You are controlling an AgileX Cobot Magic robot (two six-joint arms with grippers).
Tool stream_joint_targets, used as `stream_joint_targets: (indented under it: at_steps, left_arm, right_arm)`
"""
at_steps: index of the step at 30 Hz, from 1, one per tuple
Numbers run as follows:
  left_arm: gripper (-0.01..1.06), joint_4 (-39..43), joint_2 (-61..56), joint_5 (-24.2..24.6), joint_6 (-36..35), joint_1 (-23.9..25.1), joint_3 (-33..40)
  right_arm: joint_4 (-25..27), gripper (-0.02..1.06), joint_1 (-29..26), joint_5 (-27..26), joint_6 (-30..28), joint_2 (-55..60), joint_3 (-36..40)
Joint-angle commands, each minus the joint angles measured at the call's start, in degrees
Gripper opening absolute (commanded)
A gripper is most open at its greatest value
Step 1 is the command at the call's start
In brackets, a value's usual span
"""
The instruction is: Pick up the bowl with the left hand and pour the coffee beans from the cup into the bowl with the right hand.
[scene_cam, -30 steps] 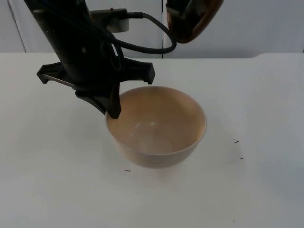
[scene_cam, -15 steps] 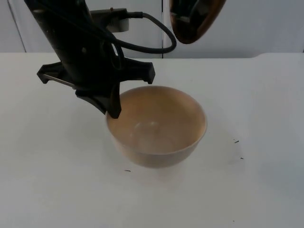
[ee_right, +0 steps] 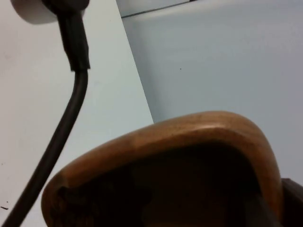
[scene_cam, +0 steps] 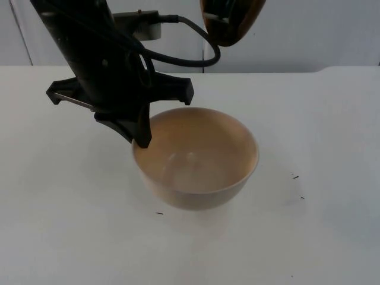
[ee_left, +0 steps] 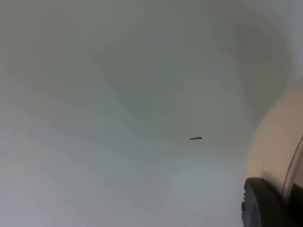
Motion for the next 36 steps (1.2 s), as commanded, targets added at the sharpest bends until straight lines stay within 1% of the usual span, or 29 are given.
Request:
stream_joint_targets:
  at_steps: [1,5,7,11,31,36]
  left_arm:
    - [0.00,-0.9,-0.4,-0.4,0.1,-0.4,-0.2]
    - [0.00,-0.9,-0.4,-0.3,0.1,-0.4,-0.2]
    - [0.00,-0.9,-0.4,-0.3,0.1,-0.4,-0.2]
    - [0.00,-0.9,-0.4,-0.3,0.1,-0.4,-0.2]
    - [0.00,-0.5,-0.4,-0.5,0.1,-0.4,-0.2]
    - [0.00,-0.5,-0.4,-0.5,0.1,-0.4,-0.2]
  right_arm:
    - [-1.3,0.00,0.4,-0.1,-0.6,-0.5,0.1]
    - [-1.5,0.00,0.4,-0.1,-0.9,-0.5,0.1]
    - [-1.7,0.00,0.4,-0.1,-2.2,-0.5,0.1]
    - [-2.8,0.00,0.4,-0.1,-2.1,-0.5,0.1]
    - [-4.2,0.00,0.4,-0.1,-3.4,-0.5,0.1]
    - [-6.1,0.00,0.4,-0.1,-3.7,-0.5,0.1]
